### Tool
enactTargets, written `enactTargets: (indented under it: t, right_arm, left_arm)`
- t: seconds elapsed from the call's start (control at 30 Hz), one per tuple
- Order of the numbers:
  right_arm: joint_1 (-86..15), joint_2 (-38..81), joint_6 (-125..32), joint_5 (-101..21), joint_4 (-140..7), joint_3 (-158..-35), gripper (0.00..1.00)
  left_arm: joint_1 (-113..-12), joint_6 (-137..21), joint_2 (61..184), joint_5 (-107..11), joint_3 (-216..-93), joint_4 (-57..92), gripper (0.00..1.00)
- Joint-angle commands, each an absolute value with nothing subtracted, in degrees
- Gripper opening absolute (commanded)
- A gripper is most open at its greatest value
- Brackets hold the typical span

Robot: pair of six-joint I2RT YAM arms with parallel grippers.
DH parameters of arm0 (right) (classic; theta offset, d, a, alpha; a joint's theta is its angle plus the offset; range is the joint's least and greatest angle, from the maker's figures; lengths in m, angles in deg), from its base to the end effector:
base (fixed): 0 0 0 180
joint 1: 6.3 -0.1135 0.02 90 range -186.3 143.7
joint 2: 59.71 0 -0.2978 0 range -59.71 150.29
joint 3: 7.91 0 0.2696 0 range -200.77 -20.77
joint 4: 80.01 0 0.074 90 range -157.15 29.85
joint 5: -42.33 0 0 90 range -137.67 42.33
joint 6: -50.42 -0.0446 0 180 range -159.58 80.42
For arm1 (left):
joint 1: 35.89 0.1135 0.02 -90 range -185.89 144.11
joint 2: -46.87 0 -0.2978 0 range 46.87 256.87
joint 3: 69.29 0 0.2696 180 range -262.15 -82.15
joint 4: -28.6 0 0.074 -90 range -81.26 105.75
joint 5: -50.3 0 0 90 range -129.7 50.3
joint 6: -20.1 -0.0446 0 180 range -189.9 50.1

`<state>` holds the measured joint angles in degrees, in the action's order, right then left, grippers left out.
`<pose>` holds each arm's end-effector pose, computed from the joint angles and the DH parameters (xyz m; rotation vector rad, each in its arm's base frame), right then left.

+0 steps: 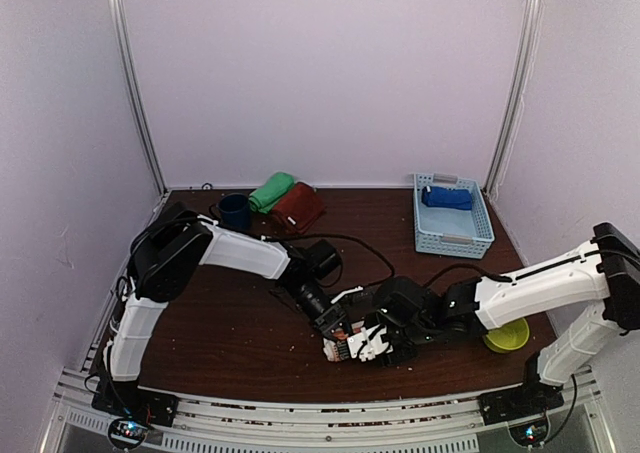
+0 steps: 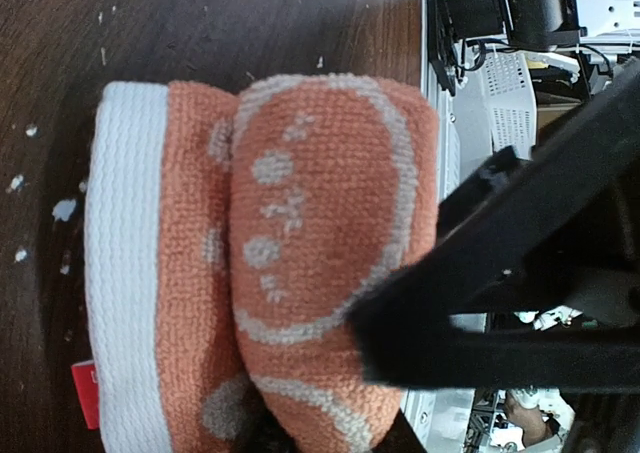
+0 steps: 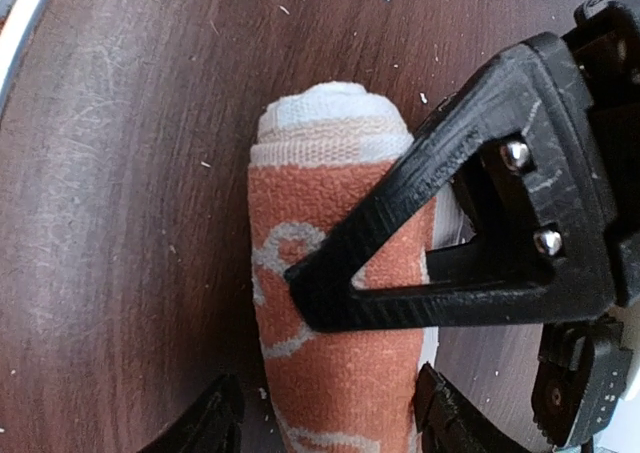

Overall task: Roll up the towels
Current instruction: Roll the towel at the center of the board.

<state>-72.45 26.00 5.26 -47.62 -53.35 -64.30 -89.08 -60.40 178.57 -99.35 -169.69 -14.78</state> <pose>0.1209 0.2736 0.1801 -2.1052 1.4467 0.1456 0.2532 -0.4025 0.1027 -1.0913 -2.2125 1.3764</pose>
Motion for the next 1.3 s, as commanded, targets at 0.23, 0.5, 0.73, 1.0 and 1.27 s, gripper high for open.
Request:
enactTargets:
  t: [0.23,0.5,0.73,1.0,1.27]
  right_arm:
    - [-72.99,37.73,9.23,-51.47,-58.93,-64.71,0.43]
    - [-71.68,39.30,7.20,-38.32,-43.24,-70.71,0.24]
    - [-65.45,45.93,5.63,-24.99,-30.10,-79.53,0.22]
    - [-56.74,60.97,9.86,-13.23,-11.90,-95.81,0.23]
    - [-53.95,68.41,9.53,-11.40,-6.37,-104.24,0.22]
  left_arm:
    - [-88.60,-63.19,180.20,-97.09,-166.74,-17.46,0.33]
    - [-81.61,-57.89,160.84,-84.61,-152.60,-2.10,0.46]
    - [-81.46,-59.37,140.07,-66.03,-138.55,10.98,0.47]
    - [-100.67,-75.88,113.73,-21.58,-121.80,25.69,0.57]
    - [-104.55,-77.85,115.22,-26.97,-120.65,28.09,0.76]
